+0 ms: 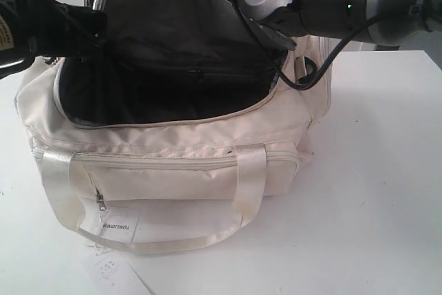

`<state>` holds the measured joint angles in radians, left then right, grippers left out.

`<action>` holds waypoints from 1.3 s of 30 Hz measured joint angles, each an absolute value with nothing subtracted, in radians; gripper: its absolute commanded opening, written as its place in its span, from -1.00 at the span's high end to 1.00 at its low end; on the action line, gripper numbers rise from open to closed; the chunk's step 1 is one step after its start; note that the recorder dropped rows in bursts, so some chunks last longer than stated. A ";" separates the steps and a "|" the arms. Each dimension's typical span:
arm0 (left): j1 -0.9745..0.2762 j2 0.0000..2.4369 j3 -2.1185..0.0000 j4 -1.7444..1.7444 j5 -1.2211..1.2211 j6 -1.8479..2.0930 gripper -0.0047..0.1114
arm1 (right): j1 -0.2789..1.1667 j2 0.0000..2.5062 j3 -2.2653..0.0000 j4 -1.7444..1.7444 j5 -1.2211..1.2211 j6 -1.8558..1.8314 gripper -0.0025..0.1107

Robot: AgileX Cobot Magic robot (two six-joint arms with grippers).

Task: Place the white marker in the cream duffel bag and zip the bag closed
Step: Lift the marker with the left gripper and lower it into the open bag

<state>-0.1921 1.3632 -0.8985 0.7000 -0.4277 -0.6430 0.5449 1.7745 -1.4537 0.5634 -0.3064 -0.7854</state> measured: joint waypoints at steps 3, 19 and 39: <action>-0.186 1.372 -0.896 0.686 -0.502 -0.635 0.92 | 0.545 1.774 -1.454 0.563 -0.306 -0.785 0.96; -0.186 1.473 -0.890 0.695 -0.655 -0.674 0.37 | 0.545 1.774 -1.454 0.563 -0.308 -0.785 0.96; -0.186 1.374 -0.890 1.116 -0.467 -1.122 0.70 | 0.545 1.774 -1.454 0.563 -0.308 -0.785 0.96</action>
<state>-0.1859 1.3739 -0.8904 1.1160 -0.4672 -1.1219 0.5449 1.7745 -1.4537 0.5634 -0.3082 -0.7854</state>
